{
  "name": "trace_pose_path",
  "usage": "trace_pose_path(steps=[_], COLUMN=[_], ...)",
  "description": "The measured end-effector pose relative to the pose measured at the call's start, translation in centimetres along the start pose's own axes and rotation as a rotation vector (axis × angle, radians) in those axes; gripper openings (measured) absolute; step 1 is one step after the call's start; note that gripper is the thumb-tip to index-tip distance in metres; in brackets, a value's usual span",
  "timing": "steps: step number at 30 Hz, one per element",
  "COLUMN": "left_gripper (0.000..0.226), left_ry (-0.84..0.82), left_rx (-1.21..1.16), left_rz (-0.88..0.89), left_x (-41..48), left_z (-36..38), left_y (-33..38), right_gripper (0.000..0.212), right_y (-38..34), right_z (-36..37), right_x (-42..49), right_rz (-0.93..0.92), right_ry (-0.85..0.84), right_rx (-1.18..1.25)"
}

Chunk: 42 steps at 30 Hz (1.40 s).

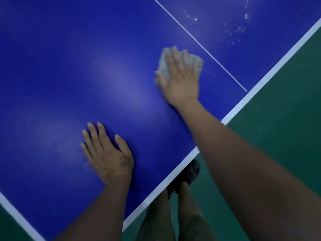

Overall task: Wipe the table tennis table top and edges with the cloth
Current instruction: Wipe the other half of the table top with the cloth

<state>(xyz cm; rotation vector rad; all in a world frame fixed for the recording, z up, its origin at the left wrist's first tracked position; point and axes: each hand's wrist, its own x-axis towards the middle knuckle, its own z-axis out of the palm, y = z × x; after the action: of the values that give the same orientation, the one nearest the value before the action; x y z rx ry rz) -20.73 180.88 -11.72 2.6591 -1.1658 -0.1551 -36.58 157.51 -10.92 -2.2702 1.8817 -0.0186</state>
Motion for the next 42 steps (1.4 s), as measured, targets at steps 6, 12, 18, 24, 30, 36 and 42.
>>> trace_pose_path(steps=[6,12,18,24,30,36,42], left_gripper=[0.065,0.055,0.054,0.051,0.056,0.067,0.07], left_ry=[0.014,0.037,0.075,0.047,-0.081,-0.139,-0.074], left_rx=[-0.007,-0.062,-0.038,0.0,-0.043,0.005,0.079], left_rz=[0.001,-0.003,0.025,0.029,0.076,0.214,0.169], left_x=[0.0,-0.1,-0.3,-0.2,-0.2,4.3,3.8], left_z=[-0.2,-0.7,-0.1,-0.4,0.6,5.0,7.1], left_y=[0.1,0.4,0.2,0.7,9.0,22.3,24.6], right_gripper=[0.074,0.075,0.077,0.076,0.076,0.076,0.076], right_y=[10.7,5.6,3.1,11.4,12.7,16.4,19.8], right_z=[-1.4,-0.3,-0.2,-0.6,-0.4,-1.2,-2.9], right_x=[-9.5,-8.2,-3.9,-7.8,-9.9,-6.1,5.7], right_rz=[0.309,0.202,-0.073,0.11,0.187,-0.015,-0.038], right_ry=[0.005,-0.007,-0.028,0.068,0.052,0.019,0.028], right_rx=[0.052,0.003,0.005,0.031,0.061,-0.006,0.003])
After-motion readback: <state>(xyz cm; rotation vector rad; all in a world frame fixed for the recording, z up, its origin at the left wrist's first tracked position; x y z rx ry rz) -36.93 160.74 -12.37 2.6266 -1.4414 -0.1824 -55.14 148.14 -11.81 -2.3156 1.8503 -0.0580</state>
